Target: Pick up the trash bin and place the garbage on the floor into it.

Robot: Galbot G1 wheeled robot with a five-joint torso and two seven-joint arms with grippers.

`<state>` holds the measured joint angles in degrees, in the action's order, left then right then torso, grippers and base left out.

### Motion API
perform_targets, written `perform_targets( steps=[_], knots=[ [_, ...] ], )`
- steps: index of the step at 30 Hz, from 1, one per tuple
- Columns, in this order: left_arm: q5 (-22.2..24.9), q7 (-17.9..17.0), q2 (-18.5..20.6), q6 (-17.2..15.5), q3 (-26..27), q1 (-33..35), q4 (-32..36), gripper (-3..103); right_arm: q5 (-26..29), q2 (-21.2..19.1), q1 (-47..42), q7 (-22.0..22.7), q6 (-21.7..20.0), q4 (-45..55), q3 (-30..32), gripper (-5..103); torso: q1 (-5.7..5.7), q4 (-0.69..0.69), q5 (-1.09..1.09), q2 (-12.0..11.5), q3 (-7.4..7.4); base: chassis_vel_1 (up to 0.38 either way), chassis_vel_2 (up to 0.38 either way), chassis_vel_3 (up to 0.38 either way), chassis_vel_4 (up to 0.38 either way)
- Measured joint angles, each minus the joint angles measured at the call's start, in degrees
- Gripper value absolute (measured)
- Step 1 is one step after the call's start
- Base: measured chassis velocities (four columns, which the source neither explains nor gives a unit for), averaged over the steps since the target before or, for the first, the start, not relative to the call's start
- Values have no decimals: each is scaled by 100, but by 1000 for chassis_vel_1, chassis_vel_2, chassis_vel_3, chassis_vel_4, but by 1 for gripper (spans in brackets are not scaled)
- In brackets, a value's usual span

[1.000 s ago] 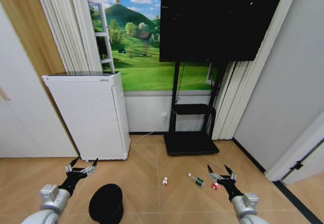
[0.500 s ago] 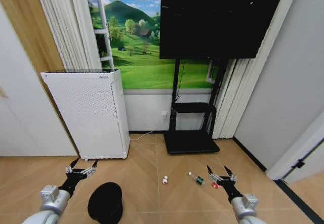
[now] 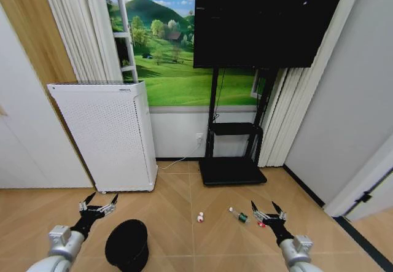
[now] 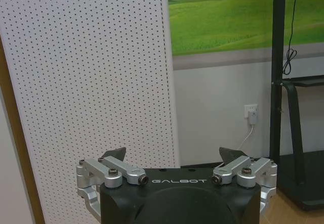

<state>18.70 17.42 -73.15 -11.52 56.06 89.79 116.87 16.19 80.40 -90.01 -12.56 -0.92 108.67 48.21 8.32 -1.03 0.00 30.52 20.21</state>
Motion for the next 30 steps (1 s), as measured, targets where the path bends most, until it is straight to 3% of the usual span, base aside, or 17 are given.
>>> perform_targets(
  steps=[22,30],
  knots=[
    [-7,-29,-11,64,44,-29,20,100,-21,-2,-9,32,77,-21,-20,100,-193,0,0,-497,-304,0,0,0,0],
    [276,-265,-55,24,51,-139,223,100,91,31,107,60,651,27,17,100,-264,0,1,-683,-418,0,0,0,0]
  ],
)
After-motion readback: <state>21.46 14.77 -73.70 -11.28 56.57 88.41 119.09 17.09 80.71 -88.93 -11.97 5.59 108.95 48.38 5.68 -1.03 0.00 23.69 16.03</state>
